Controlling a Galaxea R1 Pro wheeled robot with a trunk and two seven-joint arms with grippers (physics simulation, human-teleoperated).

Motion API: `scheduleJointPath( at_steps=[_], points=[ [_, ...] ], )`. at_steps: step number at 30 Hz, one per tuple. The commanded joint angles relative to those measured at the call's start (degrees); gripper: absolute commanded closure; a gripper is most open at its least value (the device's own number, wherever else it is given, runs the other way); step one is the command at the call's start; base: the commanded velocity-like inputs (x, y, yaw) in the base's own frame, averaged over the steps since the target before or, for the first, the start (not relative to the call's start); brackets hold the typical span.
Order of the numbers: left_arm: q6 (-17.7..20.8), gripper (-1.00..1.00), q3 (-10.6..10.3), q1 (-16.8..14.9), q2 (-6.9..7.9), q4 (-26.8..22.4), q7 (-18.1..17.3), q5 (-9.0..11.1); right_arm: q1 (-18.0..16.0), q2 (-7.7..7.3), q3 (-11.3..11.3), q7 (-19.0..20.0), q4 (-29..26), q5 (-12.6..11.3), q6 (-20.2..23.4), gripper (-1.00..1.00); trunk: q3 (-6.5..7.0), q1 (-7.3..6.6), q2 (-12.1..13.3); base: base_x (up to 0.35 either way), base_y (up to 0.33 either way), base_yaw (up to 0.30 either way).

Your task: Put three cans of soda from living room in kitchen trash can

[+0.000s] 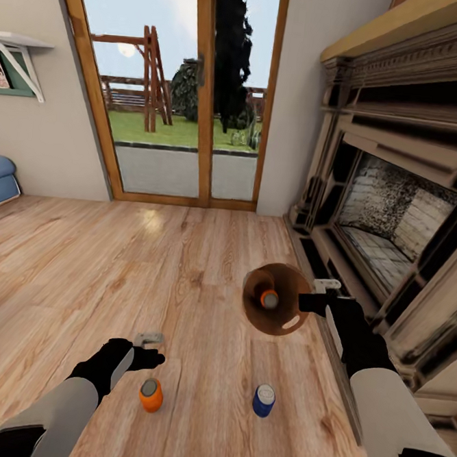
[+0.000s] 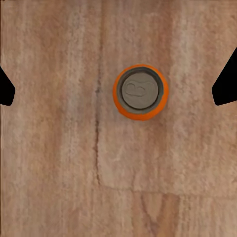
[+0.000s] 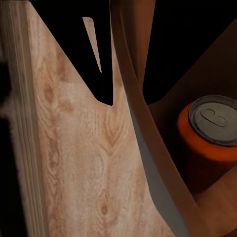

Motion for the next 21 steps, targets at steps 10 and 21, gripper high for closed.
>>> scheduleJointPath(
  at_steps=[10,21],
  points=[
    [3.28,-1.0,-0.2,-1.22,0.1,0.08,0.54,0.02,0.07,-0.06,2.53,0.16,-2.14,2.52,1.81,1.0,0.01,-0.01,-0.01,0.0,0.0,0.0],
    [5.55,-1.0,-0.37,-0.56,0.06,0.02,0.07,-0.18,-0.26,0.19,1.91,-0.32,-5.16,4.99,1.11,1.0,-0.44,0.05,-0.03,0.0,0.0,0.0]
  ],
)
